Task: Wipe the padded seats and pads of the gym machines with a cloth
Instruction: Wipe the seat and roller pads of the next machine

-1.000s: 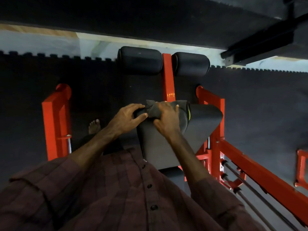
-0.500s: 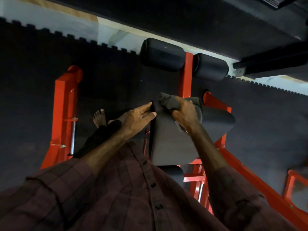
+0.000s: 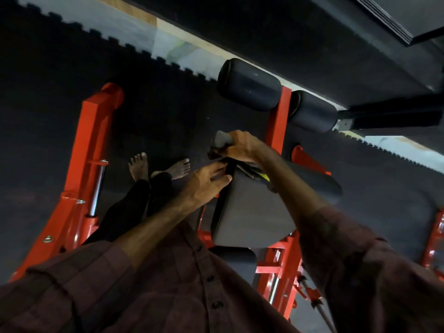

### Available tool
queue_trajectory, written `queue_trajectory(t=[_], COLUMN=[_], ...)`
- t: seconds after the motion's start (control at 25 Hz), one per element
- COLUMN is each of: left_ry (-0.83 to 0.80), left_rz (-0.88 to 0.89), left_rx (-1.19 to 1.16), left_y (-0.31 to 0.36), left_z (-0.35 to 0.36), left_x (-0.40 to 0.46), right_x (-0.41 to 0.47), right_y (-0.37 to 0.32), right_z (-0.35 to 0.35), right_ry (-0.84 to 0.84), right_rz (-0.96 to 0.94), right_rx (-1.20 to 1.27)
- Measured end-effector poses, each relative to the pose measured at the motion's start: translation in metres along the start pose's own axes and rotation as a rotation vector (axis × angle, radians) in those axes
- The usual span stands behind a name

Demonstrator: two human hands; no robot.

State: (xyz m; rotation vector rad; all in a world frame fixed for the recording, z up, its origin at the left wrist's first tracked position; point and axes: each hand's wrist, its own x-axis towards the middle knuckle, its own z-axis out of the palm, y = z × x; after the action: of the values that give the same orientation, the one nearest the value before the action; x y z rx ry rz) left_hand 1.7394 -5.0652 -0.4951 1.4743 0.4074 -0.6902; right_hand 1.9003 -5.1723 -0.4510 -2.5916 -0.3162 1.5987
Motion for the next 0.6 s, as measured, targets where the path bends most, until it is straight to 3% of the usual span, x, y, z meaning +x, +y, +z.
queue_trajectory(t=[0.08,0.28,0.6], left_ry=[0.031,0.046,0.052], left_rz=[0.030,0.105,0.118], left_rx=[-0.075,0.069,0.260], left_y=[-0.003,0.006,0.016], left_z=[0.000,-0.011,-0.010], left_x=[0.003,0.010,0.038], right_x=[0.021,0.031,-0.031], right_y=[0.003,0.045,0.147], right_z=[-0.006,-0.014,-0.036], right_ry=[-0.050,-0.016,0.042], right_rz=[0.028,0.075,0.261], right_rx=[0.070,0.145,0.430])
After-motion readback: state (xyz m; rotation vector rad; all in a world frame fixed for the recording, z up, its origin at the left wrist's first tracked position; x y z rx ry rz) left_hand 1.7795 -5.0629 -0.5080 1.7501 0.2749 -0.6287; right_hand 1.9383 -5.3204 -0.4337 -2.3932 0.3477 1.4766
